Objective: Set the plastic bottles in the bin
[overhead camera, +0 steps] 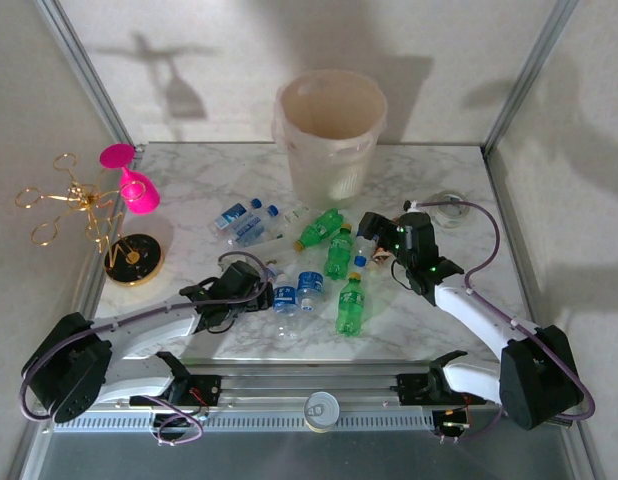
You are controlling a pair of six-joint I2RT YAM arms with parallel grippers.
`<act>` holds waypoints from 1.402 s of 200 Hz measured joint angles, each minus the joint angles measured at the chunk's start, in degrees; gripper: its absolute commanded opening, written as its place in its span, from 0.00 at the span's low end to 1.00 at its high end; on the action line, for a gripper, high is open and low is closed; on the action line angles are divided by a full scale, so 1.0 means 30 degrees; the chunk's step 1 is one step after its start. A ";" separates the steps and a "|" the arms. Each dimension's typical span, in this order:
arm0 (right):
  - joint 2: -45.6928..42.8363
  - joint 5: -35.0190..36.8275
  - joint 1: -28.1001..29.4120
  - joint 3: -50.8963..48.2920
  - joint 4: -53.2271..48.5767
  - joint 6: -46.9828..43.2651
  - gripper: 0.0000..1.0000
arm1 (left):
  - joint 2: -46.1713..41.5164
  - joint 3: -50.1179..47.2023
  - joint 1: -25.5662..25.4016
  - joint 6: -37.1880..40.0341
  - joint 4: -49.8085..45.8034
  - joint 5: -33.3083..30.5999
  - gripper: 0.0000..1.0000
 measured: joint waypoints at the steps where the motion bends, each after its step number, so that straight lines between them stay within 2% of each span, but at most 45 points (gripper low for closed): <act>1: 0.0000 0.0000 0.0000 0.0000 0.0000 0.0000 0.99 | 0.0022 0.0000 0.0000 0.0000 0.0007 0.0000 0.96; 124: 0.0240 -0.0080 0.0000 -0.0007 0.0321 0.0124 0.99 | 0.1399 -0.0160 0.0015 0.0335 0.0444 0.0015 0.93; 210: 0.0474 -0.0095 0.0000 -0.0007 0.0423 0.0117 0.99 | 0.1355 0.0015 0.0029 0.0889 0.0226 0.0051 0.63; 249: 0.0495 -0.0095 0.0000 -0.0007 0.0430 0.0117 0.99 | 0.0036 0.0015 0.0029 0.0736 -0.0109 0.0036 0.50; 280: 0.0561 -0.0102 0.0000 -0.0007 0.0437 0.0117 0.99 | -0.2011 0.0051 0.0029 0.0437 -0.0284 0.0044 0.48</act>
